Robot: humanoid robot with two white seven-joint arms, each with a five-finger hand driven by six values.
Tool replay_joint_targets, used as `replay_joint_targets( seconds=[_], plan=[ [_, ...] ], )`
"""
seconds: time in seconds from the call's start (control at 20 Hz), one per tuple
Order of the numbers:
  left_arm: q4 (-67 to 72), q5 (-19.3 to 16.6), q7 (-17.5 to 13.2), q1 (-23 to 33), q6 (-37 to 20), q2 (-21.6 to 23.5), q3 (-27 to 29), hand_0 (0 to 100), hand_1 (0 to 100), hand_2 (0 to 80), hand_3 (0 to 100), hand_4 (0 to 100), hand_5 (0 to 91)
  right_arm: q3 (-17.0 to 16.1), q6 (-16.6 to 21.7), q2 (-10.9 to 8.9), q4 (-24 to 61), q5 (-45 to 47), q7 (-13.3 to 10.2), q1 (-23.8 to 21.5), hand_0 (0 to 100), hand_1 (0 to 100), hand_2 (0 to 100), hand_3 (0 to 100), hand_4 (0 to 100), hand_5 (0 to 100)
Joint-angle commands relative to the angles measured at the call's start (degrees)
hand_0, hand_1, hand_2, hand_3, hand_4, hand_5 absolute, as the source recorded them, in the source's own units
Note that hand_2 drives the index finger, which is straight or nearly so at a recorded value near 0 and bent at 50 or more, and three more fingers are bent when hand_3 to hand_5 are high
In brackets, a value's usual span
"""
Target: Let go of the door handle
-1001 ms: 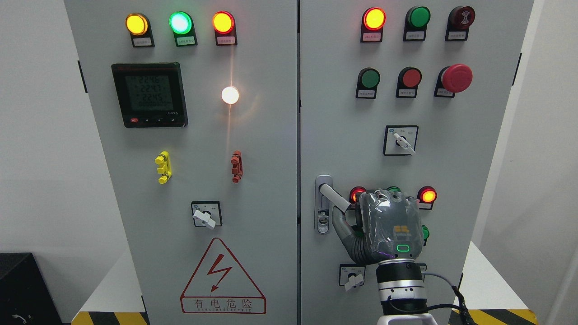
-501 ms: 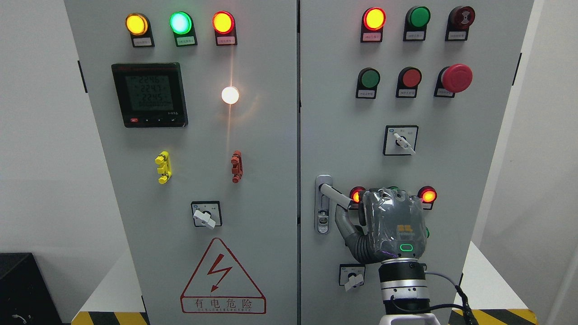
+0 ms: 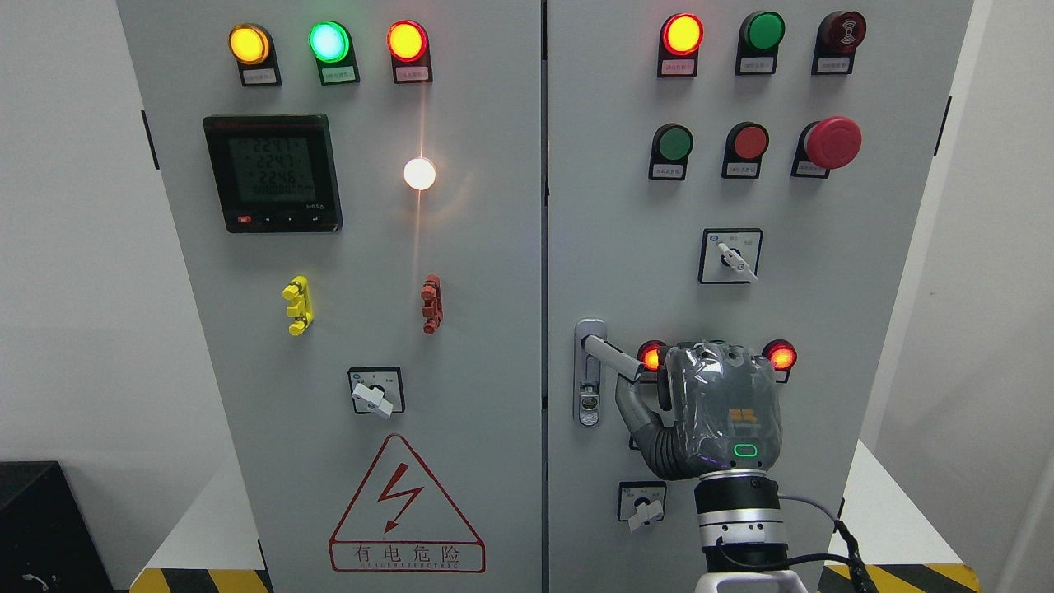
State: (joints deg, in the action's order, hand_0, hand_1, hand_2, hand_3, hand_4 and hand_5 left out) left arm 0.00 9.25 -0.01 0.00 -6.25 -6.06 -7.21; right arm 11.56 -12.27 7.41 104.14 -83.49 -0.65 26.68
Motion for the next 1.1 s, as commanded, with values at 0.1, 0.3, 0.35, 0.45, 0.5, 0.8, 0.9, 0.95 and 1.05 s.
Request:
replay_joint_targets(
  seconds=[0.1,0.3,0.35,0.45,0.5,0.8,0.9,0.95,1.05],
  plan=[
    [1.7,0.0,0.0,-1.5,0.0,0.0,0.0,12,56,0.0,0,0,0.0,-0.2,0.1,0.06,0.4,0.2,0.1,0.0,60,44,93,100,100,100],
    [1.7,0.1,0.0,-1.5,0.0,0.0,0.0,12,56,0.0,0,0,0.0,-0.1,0.2,0.06,0.4,0.2,0.2,-0.1,62,43,93,100,100,100],
    [1.7,0.0,0.0,-1.5,0.0,0.0,0.0,12,56,0.0,0,0,0.0,-0.1,0.2,0.06,0.4,0.2,0.2,-0.1,62,43,93,100,100,100],
    [1.7,0.1,0.0,-1.5,0.0,0.0,0.0,12,56,0.0,0,0,0.0,-0.1,0.2,0.06,0.4,0.2,0.2,-0.1,62,43,92,100,100,100],
    [1.7,0.0,0.0,-1.5,0.0,0.0,0.0,12,56,0.0,0,0,0.0,-0.1,0.2,0.06,0.4,0.2,0.2,-0.1,62,43,92,100,100,100],
    [1.7,0.1,0.0,-1.5,0.0,0.0,0.0,12,56,0.0,0,0,0.0,-0.1,0.3,0.15,0.4,0.3,0.2,-0.1,63,42,92,100,100,100],
    [1.7,0.0,0.0,-1.5,0.0,0.0,0.0,12,56,0.0,0,0,0.0,-0.1,0.3,0.15,0.4,0.3,0.2,-0.1,64,41,92,100,100,100],
    [1.7,0.0,0.0,-1.5,0.0,0.0,0.0,12,56,0.0,0,0,0.0,-0.1,0.3,0.15,0.4,0.3,0.2,-0.1,64,40,92,100,100,100],
    [1.7,0.1,0.0,-1.5,0.0,0.0,0.0,12,56,0.0,0,0,0.0,-0.1,0.3,0.15,0.4,0.3,0.2,-0.1,64,40,92,100,100,100]
  ],
)
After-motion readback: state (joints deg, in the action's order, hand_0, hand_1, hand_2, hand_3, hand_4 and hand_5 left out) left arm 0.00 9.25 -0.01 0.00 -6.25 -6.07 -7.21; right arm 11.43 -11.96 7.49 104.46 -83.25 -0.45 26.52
